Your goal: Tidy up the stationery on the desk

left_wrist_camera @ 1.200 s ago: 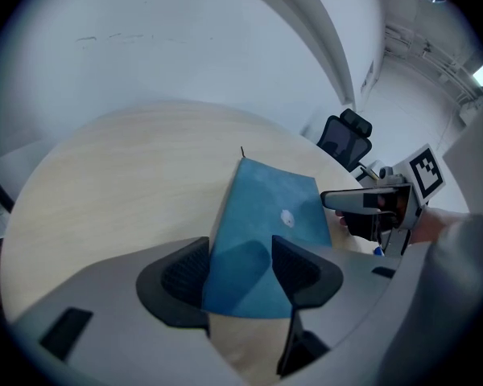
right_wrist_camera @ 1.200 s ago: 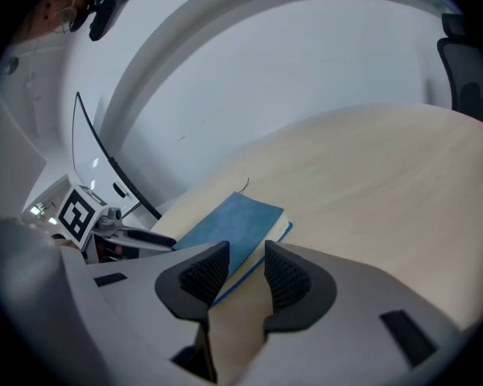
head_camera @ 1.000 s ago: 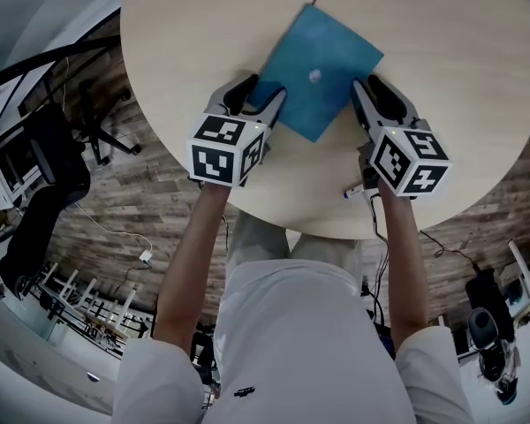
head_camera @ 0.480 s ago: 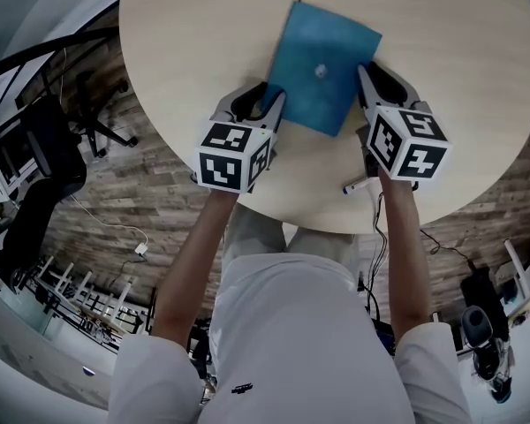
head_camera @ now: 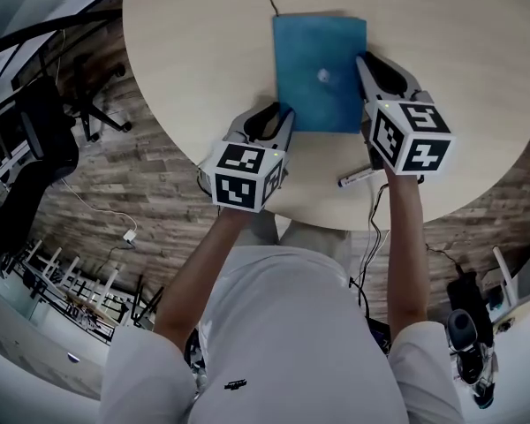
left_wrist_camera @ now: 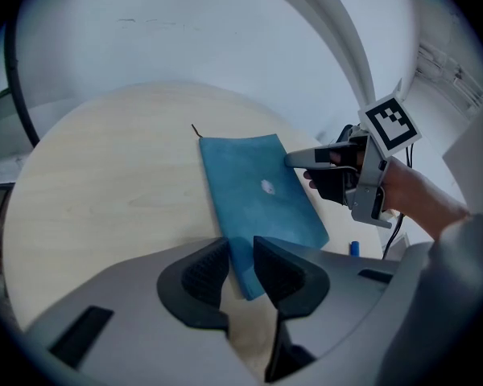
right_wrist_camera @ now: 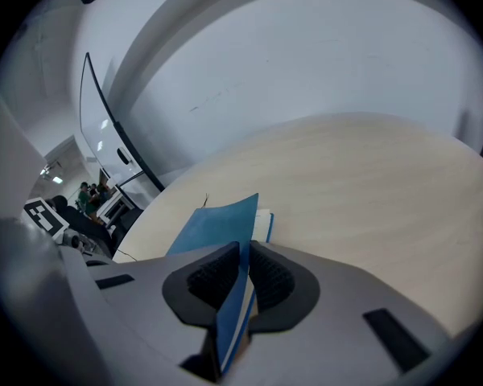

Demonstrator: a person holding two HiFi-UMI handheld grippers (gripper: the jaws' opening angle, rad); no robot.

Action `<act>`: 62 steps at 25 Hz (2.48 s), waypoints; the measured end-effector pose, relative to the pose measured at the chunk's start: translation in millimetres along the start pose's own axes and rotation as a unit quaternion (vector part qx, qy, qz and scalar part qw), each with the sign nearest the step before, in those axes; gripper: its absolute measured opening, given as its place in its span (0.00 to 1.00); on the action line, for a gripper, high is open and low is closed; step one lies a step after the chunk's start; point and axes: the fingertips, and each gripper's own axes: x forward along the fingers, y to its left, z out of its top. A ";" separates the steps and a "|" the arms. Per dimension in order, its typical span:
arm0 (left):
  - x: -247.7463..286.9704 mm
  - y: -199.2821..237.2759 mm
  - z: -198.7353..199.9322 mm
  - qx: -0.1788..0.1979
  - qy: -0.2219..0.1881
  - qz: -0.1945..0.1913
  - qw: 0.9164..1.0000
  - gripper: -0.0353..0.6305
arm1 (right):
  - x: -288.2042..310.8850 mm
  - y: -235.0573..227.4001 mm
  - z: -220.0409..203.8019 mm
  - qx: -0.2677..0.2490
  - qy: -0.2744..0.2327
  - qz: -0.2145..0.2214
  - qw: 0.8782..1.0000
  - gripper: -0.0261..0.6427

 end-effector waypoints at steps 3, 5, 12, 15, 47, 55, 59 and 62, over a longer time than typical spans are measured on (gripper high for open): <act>-2.9 -1.7 -6.7 -0.012 -0.002 0.006 1.000 0.21 | 0.5 6.1 -0.5 -0.006 0.005 0.010 1.000 0.13; -4.0 -0.9 -9.7 -0.017 -0.004 0.010 1.000 0.21 | 2.1 8.5 -2.5 -0.011 0.010 0.010 1.000 0.13; -7.6 1.6 -15.5 -0.032 -0.008 0.026 0.999 0.21 | 2.0 14.2 -7.8 -0.026 0.024 0.009 0.999 0.13; -8.1 4.4 -18.1 -0.046 -0.016 0.036 0.998 0.21 | 4.9 13.9 -13.0 -0.020 0.036 0.004 0.999 0.13; -91.6 -99.8 -2.6 0.059 -0.034 -0.041 0.997 0.21 | -189.6 17.8 -99.3 0.135 -0.040 -0.117 0.983 0.16; -80.9 -130.0 -14.5 0.121 0.011 -0.100 0.988 0.21 | -205.8 10.9 -144.4 0.273 -0.055 -0.175 0.944 0.16; -71.9 -140.9 -24.4 0.148 0.036 -0.120 0.981 0.21 | -198.2 13.7 -168.0 0.324 -0.058 -0.181 0.927 0.16; -65.8 -145.7 -34.9 0.168 0.053 -0.130 0.976 0.21 | -187.1 19.0 -177.6 0.356 -0.067 -0.168 0.917 0.16</act>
